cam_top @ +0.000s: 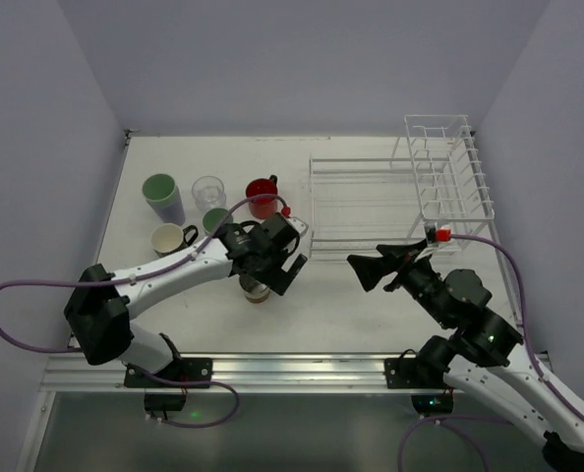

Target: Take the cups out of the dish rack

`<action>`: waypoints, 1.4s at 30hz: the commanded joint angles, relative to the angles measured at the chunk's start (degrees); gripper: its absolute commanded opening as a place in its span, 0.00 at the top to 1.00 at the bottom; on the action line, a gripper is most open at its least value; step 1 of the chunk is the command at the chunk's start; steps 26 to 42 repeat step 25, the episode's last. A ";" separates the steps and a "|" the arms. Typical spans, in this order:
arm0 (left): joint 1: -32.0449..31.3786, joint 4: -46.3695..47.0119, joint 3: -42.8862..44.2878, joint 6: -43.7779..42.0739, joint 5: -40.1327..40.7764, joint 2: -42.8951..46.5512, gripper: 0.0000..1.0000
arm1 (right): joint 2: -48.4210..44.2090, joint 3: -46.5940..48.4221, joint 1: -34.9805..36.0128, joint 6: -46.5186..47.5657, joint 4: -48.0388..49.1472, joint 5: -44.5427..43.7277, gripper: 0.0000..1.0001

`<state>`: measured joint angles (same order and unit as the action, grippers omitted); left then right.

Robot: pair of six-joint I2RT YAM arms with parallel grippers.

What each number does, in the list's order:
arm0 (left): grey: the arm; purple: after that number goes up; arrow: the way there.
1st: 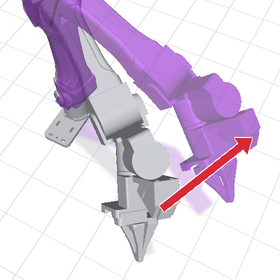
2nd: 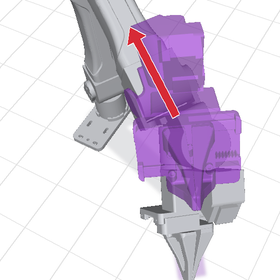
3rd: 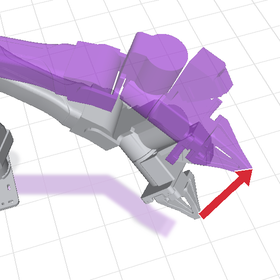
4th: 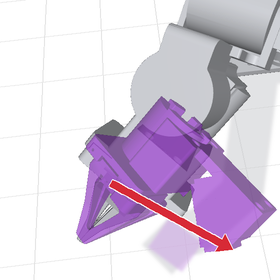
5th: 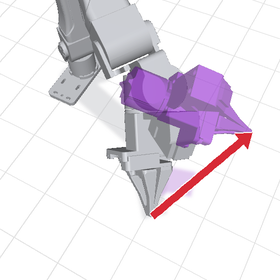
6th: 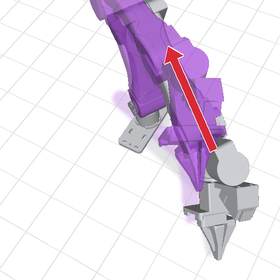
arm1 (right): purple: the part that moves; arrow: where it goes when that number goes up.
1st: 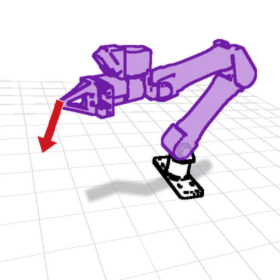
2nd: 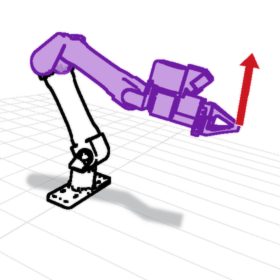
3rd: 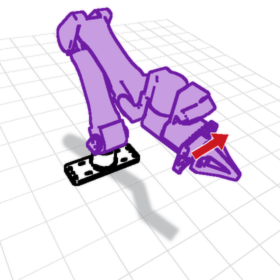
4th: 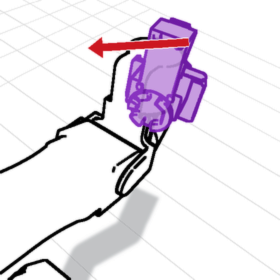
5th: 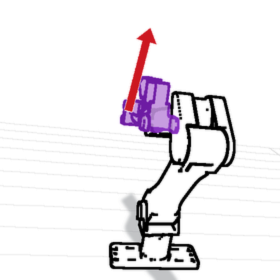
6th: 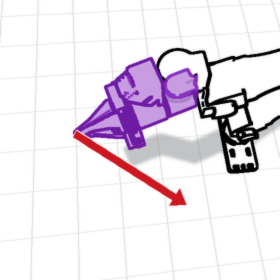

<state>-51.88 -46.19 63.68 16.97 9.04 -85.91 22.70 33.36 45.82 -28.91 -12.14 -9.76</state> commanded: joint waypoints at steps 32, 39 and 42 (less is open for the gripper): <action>-0.24 9.55 -0.22 -0.71 19.35 59.81 0.00 | -20.24 17.79 0.14 1.31 -14.23 -23.91 0.22; -0.24 9.55 -0.22 -0.71 19.35 59.81 0.00 | -20.24 17.79 0.14 1.31 -14.23 -23.91 0.22; -0.24 9.55 -0.22 -0.71 19.35 59.81 0.00 | -20.24 17.79 0.14 1.31 -14.23 -23.91 0.22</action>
